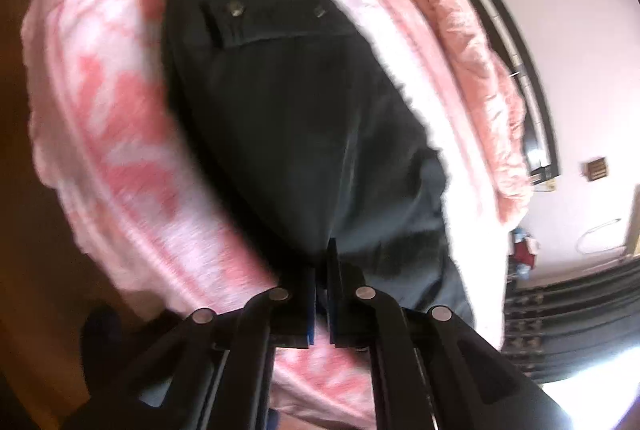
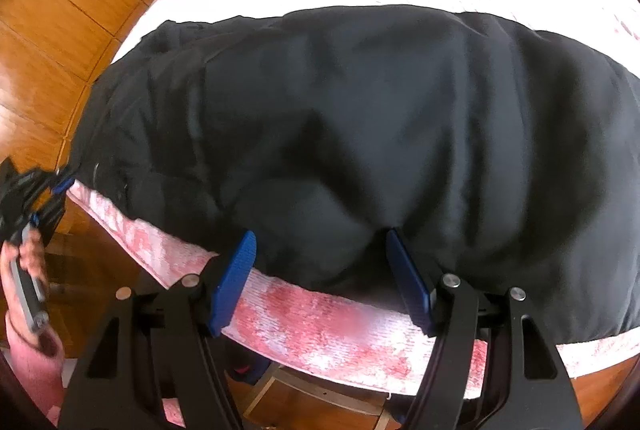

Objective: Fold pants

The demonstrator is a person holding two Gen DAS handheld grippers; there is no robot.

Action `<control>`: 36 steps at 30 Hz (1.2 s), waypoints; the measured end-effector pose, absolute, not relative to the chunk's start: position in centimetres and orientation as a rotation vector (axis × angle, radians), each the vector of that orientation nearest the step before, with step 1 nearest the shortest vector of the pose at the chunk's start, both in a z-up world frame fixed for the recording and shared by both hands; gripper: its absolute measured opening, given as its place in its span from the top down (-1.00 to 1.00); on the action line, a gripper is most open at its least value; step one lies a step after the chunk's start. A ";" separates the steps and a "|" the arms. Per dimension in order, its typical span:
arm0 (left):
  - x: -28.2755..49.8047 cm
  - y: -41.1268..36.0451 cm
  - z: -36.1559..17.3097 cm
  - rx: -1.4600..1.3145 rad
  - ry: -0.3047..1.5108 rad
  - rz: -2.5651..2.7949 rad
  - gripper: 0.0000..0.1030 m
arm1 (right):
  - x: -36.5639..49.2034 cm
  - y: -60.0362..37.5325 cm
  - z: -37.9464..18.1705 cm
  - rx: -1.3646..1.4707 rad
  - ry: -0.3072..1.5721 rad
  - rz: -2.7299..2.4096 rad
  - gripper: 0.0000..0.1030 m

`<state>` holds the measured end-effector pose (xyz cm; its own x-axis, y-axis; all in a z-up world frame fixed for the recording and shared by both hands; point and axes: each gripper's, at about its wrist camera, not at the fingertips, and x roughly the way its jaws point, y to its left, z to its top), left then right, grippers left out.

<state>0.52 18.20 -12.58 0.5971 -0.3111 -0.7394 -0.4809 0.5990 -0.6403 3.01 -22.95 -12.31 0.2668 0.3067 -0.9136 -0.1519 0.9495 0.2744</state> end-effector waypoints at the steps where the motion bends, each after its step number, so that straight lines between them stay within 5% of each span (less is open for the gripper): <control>1: 1.0 18.2 -13.4 -0.948 0.985 0.118 0.92 | 3.0 -23.0 -12.3 0.139 1.266 0.309 -0.32; 5: 2.4 18.2 -14.4 -0.910 1.018 0.096 0.83 | 3.1 -23.0 -12.1 0.116 1.273 0.311 -0.32; 9: 1.5 17.2 -11.2 -0.829 1.011 0.095 0.27 | 3.4 -23.7 -9.8 0.119 1.233 0.323 -0.32; 17: 6.4 10.7 -3.7 -0.614 0.988 -0.104 -0.07 | 8.8 -23.7 -3.7 0.012 1.112 0.353 -0.48; 25: 20.0 2.4 -4.3 -0.245 1.216 -0.029 -0.08 | 14.8 -21.3 -6.2 -0.074 1.203 0.368 -0.55; 32: 23.3 0.7 -9.5 -0.050 1.395 0.136 -0.11 | 15.3 -20.5 -8.6 -0.076 1.215 0.374 -0.56; 34: 23.1 1.2 -10.3 -0.071 1.394 0.141 0.05 | 15.2 -20.5 -9.1 -0.084 1.214 0.366 -0.58; 36: 23.0 1.8 -10.4 -0.126 1.372 0.148 0.67 | 15.0 -20.6 -9.5 -0.080 1.213 0.363 -0.61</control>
